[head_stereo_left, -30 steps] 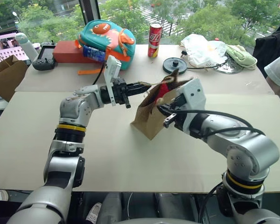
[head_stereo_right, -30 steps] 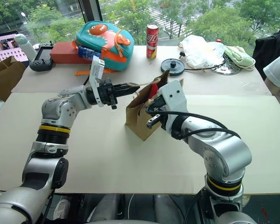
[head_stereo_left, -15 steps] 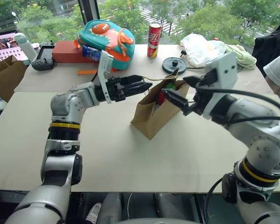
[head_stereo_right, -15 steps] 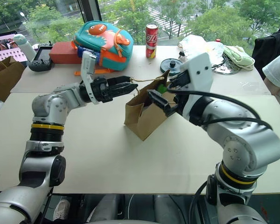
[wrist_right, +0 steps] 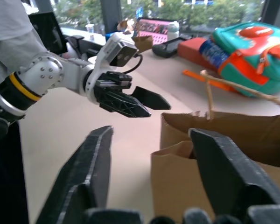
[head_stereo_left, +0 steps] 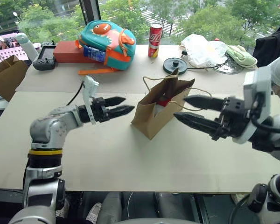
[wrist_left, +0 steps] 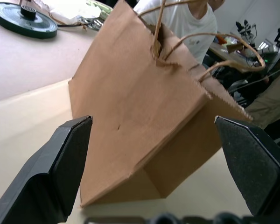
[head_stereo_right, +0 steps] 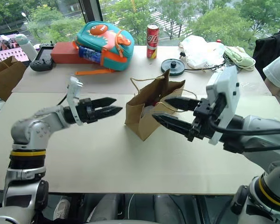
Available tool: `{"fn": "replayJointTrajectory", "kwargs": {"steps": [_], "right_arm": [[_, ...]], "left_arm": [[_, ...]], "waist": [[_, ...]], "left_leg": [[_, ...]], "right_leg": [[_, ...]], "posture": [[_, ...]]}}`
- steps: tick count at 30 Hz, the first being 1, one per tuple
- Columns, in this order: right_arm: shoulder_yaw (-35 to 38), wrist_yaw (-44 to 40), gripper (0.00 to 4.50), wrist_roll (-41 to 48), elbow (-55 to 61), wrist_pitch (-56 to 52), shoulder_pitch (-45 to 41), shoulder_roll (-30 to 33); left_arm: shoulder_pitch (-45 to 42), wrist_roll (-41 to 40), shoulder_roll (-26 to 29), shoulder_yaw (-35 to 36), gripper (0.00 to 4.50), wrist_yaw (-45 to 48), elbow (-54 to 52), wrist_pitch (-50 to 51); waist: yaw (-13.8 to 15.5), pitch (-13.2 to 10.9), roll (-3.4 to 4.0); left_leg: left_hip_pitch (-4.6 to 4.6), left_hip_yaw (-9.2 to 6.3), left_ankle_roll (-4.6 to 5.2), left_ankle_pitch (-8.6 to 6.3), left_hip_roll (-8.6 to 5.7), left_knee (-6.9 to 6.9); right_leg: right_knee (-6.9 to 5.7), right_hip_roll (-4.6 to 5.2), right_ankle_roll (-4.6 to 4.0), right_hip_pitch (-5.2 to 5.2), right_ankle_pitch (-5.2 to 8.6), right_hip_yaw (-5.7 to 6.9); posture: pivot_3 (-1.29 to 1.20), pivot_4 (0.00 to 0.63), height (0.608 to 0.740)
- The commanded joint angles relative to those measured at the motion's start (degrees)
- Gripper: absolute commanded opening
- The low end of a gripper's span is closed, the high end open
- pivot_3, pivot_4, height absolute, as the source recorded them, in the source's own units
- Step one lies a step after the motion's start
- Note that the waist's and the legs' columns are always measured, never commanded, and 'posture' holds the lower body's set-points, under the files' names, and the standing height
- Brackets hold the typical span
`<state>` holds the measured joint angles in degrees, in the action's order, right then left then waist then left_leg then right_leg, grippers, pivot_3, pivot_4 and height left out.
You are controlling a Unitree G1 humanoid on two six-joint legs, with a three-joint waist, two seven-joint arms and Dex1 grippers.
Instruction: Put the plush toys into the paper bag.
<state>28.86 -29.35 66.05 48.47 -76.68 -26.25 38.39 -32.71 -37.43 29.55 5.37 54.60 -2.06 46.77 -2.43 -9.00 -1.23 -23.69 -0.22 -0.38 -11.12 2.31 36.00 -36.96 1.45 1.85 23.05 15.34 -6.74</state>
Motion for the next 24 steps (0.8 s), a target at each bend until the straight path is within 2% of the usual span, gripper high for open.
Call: {"fn": "replayJointTrajectory", "kwargs": {"steps": [1,5,10,13,24], "right_arm": [[-7.99,0.93,1.34,-6.09,1.21,4.91,3.84,2.96],[-16.57,2.93,0.06,-13.89,-0.78,9.52,5.53,4.26],[-25.96,8.42,0.06,-24.77,-7.88,12.84,2.54,3.21],[-29.66,9.80,0.06,-28.38,-10.85,14.09,-0.39,1.47],[-35.72,12.28,0.06,-34.55,-16.32,13.71,-8.35,-6.67]], "left_arm": [[1.27,3.40,0.27,-2.01,4.50,0.60,-2.97,-6.96],[1.81,5.83,0.37,-3.93,4.50,1.68,-2.66,-11.71],[2.40,7.52,-0.18,-6.10,4.50,2.62,-1.98,-14.61],[2.51,8.94,-0.63,-7.92,4.50,2.96,-1.88,-16.09],[2.11,13.61,-5.67,-12.44,4.50,-0.82,-0.31,-19.10]], "waist": [[-0.02,0.01,0.01],[-0.13,0.01,0.01],[-0.07,0.00,0.00],[-0.13,0.00,0.01],[-0.02,0.01,0.01]], "left_leg": [[0.03,0.02,0.00,0.00,0.00,0.00],[-0.06,0.06,0.00,0.00,-0.01,0.00],[-0.06,0.06,0.00,0.00,-0.02,0.00],[-0.06,0.06,0.00,0.00,-0.02,0.00],[-0.10,0.05,0.00,0.00,-0.02,-0.01]], "right_leg": [[0.00,0.00,0.01,-0.02,0.00,-0.02],[0.01,0.00,0.02,0.09,0.01,-0.08],[0.04,0.01,0.01,0.08,0.01,-0.09],[0.04,0.00,0.01,0.09,0.01,-0.09],[0.05,0.00,0.01,0.10,0.00,-0.08]], "posture": [[0.00,0.150,0.733],[0.00,0.150,0.733],[0.00,0.150,0.733],[0.00,0.150,0.733],[0.00,0.150,0.733]]}}
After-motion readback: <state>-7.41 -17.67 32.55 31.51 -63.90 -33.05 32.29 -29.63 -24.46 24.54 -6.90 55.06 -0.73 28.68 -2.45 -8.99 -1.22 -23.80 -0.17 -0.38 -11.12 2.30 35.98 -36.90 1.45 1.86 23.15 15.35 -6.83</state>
